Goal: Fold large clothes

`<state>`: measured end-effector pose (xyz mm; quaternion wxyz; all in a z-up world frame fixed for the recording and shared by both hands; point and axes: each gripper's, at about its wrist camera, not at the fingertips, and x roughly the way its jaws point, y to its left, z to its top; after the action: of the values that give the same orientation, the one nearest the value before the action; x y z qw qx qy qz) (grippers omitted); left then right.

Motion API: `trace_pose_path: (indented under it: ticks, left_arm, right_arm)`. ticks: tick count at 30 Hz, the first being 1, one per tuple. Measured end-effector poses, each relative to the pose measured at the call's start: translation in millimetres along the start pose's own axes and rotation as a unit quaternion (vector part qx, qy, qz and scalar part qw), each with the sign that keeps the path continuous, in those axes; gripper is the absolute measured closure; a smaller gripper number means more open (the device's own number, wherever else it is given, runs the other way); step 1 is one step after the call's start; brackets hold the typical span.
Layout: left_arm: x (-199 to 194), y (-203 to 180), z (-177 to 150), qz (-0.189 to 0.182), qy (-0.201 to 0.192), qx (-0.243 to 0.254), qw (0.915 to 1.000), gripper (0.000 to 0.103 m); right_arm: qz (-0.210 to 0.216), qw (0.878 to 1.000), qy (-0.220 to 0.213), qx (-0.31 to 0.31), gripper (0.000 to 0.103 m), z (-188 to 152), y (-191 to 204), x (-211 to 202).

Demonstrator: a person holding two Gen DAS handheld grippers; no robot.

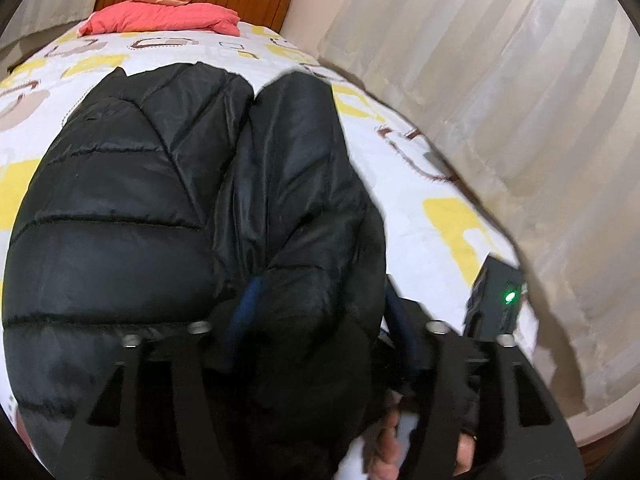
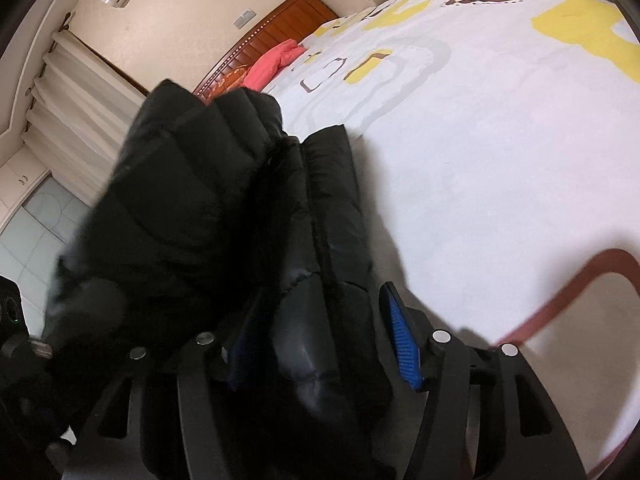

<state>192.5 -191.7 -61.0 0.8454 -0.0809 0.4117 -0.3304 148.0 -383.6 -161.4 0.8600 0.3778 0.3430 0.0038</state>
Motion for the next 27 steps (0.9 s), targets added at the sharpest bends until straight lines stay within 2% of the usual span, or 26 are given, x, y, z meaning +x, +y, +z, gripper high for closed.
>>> trace_pose_path:
  ticks: [5,11,14,19,20,23,27]
  left_arm:
    - [-24,-7,3,-0.023,-0.022,-0.021,0.9993,0.033]
    - [-75,20,9,-0.030,-0.091,-0.078,0.9924,0.021]
    - [-94,55,11,-0.008,-0.123,-0.128,0.9841,0.017]
    - [-101,135,7,0.018,-0.139,-0.249,0.9584,0.017]
    - [-99,148,5,0.022,-0.140,-0.265,0.9539,0.017]
    - [-91,173,-2,0.025,-0.129,-0.297,0.9457,0.017]
    - [-76,191,-16,0.015,-0.109,-0.328,0.9383,0.016]
  right_arm:
    - [-0.019,1.000,-0.011,-0.003,0.044,0,-2,-14]
    - [-0.041,0.999,-0.032,0.006,0.044,14,-14,-40]
    - [-0.041,0.998,-0.048,0.013,0.044,22,-18,-56]
    - [0.005,0.998,-0.055,0.032,0.043,35,2,-57]
    - [0.018,0.998,-0.052,0.034,0.037,39,8,-52]
    - [0.057,0.997,-0.042,0.040,0.029,43,33,-33]
    - [0.073,0.997,-0.007,0.031,0.027,48,56,-2]
